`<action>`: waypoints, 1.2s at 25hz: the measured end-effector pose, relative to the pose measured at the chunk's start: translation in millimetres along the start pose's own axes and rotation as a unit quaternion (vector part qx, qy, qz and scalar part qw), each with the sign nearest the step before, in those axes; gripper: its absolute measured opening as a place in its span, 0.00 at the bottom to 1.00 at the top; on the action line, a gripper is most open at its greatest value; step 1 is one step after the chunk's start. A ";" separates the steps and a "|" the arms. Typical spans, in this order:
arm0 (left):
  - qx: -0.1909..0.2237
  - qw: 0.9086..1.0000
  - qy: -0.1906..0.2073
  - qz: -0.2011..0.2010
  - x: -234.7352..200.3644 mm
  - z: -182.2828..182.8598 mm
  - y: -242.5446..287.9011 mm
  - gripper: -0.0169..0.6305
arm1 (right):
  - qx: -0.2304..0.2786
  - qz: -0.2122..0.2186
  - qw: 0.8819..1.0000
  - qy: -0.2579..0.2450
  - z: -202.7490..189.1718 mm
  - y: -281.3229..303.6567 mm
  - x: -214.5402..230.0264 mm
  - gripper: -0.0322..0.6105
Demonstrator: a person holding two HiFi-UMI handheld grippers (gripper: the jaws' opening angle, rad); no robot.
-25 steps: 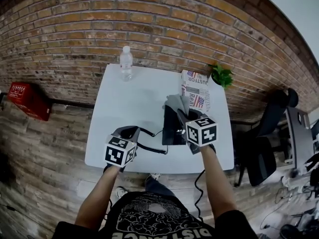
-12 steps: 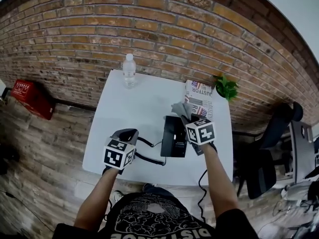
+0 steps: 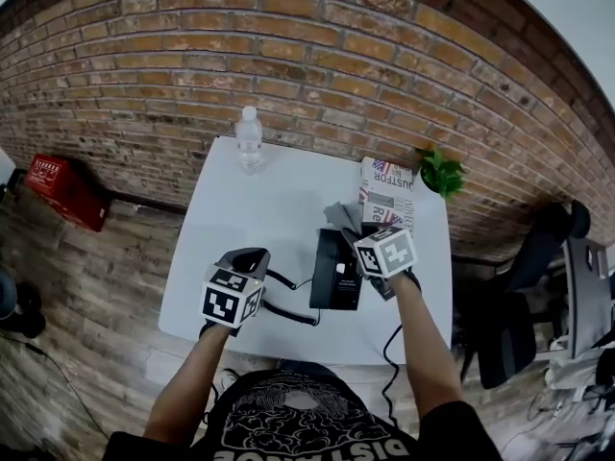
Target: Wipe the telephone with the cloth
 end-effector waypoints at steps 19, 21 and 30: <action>0.004 0.999 -0.020 0.025 -18.2 -6.1 -10.0 0.04 | -0.033 0.058 0.996 -0.054 24.3 22.8 -13.7 0.07; 0.006 0.999 -0.022 0.029 -21.7 -4.8 -12.7 0.04 | -0.030 0.060 0.996 -0.056 30.5 23.9 -17.5 0.07; 0.005 0.998 -0.029 0.047 -32.3 -10.0 -29.5 0.04 | -0.022 0.075 0.996 -0.053 38.9 34.1 -31.4 0.07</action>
Point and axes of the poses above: the fingertips, and each gripper's own axes: y forward along the fingers, x to its right, z out of its top, the point moved 7 cm from there along -y, backward along the fingers, and after that the axes turned 5 degrees about -x, right-handed, at the moved point
